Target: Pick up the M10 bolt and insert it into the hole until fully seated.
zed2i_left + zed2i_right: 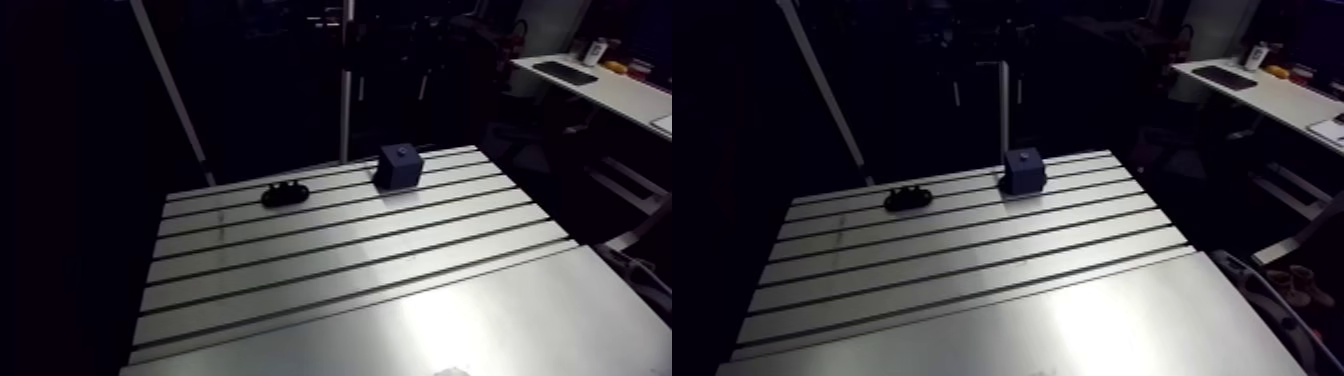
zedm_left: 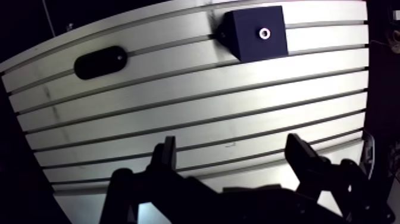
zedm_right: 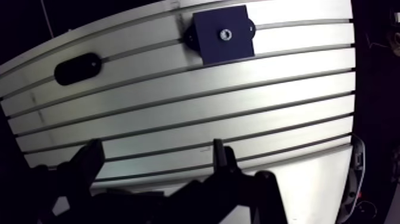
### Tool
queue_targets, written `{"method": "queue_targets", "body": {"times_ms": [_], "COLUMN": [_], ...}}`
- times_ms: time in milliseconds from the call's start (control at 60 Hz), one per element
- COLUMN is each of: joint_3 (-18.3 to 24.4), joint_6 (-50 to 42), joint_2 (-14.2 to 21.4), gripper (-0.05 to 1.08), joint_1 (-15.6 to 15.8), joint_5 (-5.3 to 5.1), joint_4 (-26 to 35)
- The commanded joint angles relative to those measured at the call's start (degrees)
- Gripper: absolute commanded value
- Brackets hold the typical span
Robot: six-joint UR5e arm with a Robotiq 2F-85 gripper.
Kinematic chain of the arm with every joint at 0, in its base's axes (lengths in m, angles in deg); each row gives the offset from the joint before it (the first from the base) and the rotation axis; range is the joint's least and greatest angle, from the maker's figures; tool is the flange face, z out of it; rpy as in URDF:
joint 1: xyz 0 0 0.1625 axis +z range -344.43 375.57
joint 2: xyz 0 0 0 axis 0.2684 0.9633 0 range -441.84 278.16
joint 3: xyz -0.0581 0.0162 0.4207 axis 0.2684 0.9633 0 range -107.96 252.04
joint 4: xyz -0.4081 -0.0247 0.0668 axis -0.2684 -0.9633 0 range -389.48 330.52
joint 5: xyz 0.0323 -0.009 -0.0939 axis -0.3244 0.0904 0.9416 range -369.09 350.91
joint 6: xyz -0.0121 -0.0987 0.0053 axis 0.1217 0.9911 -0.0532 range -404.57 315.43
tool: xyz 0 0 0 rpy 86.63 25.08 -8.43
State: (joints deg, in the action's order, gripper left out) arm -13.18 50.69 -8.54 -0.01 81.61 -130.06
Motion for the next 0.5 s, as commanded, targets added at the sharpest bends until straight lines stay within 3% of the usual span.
{"method": "queue_targets", "body": {"times_ms": [17,500], "joint_3": [-7.0,-4.2], "joint_6": [-2.9,-2.3], "joint_2": [12.5,12.1], "gripper": [0.0,0.0], "joint_1": [12.3,12.4], "joint_5": [-1.73,-1.97], "joint_4": [4.1,7.7]}}
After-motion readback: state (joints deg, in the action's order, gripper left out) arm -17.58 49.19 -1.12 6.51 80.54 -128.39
